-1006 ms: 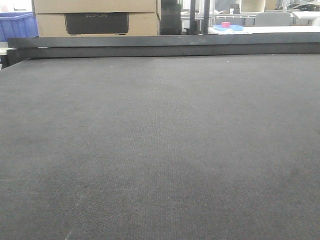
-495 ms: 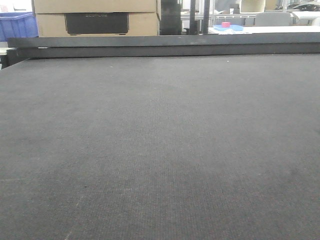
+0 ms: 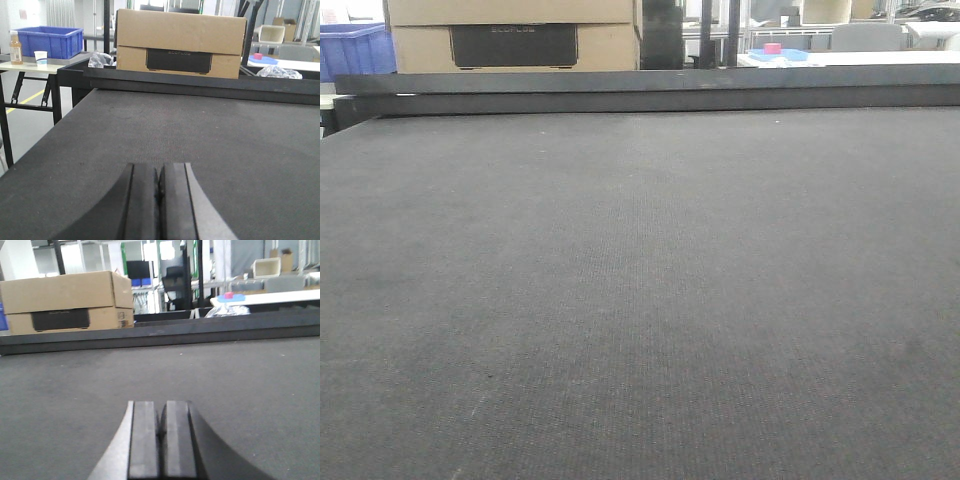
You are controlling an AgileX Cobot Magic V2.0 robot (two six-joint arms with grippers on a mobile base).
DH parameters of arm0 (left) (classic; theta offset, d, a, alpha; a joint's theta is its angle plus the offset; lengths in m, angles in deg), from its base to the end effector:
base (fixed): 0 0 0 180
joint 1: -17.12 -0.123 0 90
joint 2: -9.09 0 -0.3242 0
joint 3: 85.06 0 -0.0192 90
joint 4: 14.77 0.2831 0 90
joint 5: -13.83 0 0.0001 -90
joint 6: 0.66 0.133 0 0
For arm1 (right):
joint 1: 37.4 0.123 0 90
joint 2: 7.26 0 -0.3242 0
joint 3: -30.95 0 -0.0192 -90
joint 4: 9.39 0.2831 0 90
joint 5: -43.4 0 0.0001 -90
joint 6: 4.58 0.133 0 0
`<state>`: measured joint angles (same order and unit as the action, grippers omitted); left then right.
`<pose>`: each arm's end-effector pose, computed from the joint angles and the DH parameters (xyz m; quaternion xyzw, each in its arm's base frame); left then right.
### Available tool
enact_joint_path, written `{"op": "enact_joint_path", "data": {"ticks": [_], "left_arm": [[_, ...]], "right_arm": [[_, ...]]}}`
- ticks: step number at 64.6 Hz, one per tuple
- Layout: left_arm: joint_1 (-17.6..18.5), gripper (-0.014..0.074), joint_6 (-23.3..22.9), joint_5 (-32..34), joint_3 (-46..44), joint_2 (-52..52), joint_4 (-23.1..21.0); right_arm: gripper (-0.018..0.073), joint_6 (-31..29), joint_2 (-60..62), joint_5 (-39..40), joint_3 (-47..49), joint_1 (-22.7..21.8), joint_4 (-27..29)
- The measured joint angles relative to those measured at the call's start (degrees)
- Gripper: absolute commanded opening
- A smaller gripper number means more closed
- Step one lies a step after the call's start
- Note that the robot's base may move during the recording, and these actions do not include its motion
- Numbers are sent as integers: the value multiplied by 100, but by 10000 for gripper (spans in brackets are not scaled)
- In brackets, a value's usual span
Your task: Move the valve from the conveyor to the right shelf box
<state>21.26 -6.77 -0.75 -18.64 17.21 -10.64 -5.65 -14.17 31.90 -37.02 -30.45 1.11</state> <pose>0.0797 -0.0033 0.2648 0.0059 0.7014 -0.0325 0.7120 0.0779 0.0144 0.2631 0.0003 0.6832 0.1150 0.7211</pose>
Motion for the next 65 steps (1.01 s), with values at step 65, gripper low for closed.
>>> {"op": "enact_joint_path", "data": {"ticks": [65], "left_arm": [[0,-111,0,-4465,-5154,5954,-250]], "right_arm": [[-168,0,-6165,-4014,4913,0,-236]]}}
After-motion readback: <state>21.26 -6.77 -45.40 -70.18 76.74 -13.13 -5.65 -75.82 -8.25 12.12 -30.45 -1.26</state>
